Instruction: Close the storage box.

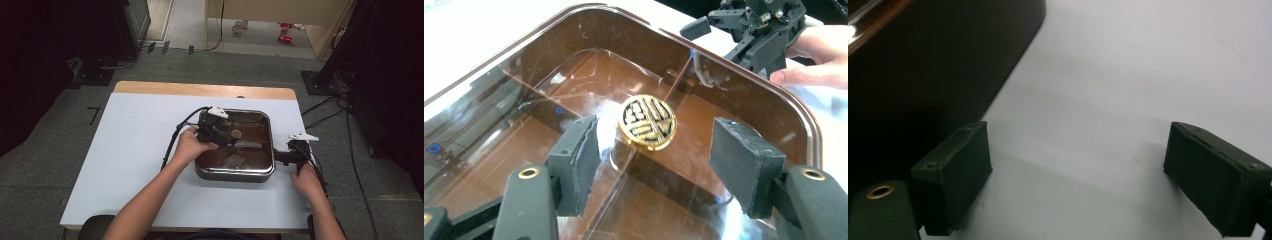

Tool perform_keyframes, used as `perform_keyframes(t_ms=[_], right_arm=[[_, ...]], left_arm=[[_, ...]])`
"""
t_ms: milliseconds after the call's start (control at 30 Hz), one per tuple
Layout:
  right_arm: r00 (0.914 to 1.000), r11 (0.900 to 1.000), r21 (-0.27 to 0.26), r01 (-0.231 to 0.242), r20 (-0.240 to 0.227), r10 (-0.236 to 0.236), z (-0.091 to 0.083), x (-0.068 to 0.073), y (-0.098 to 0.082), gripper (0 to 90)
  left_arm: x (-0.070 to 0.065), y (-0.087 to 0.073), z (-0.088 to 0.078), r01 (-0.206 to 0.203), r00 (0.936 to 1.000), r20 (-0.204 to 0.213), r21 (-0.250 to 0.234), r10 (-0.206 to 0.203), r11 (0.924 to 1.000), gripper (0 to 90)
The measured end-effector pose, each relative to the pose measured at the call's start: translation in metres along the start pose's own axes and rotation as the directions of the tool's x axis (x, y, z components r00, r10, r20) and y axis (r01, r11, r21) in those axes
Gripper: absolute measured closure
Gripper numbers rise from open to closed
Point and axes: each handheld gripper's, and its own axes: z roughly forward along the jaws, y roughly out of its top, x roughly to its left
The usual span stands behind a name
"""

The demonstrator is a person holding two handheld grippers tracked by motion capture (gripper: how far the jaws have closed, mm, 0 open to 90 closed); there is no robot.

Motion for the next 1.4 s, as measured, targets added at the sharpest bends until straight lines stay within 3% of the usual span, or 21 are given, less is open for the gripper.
perform_keyframes(t_ms=[400,733,967,1067,1200,1400], right_arm=[[1.0,1.0,0.001,-0.001,-0.002,0.001,0.0,0.0,0.0,10.8],[1.0,1.0,0.002,-0.002,-0.002,0.002,0.0,0.0,0.0,10.8],[1.0,1.0,0.003,-0.001,-0.002,0.001,0.0,0.0,0.0,10.8],[1.0,1.0,0.002,-0.001,-0.002,0.001,0.0,0.0,0.0,10.8],[1.0,1.0,0.003,-0.002,-0.002,0.002,0.0,0.0,0.0,10.8],[1.0,1.0,0.003,-0.001,-0.002,0.001,0.0,0.0,0.0,10.8]], left_arm=[[-0.004,-0.014,-0.033,0.013,0.9991,-0.04,-0.018,-0.013,0.9998,30.8],[-0.006,-0.039,-0.059,0.032,0.9956,-0.087,-0.042,-0.035,0.9986,30.3],[-0.005,-0.058,-0.073,0.069,0.9916,-0.104,-0.073,-0.077,0.9949,30.1],[-0.008,-0.066,-0.078,0.079,0.985,-0.147,-0.08,-0.09,0.9937,30.1],[-0.015,-0.076,-0.085,0.052,0.9717,-0.229,-0.036,-0.059,0.998,30.0],[-0.018,-0.095,-0.098,0.092,0.9684,-0.226,-0.066,-0.105,0.9936,31.3]])
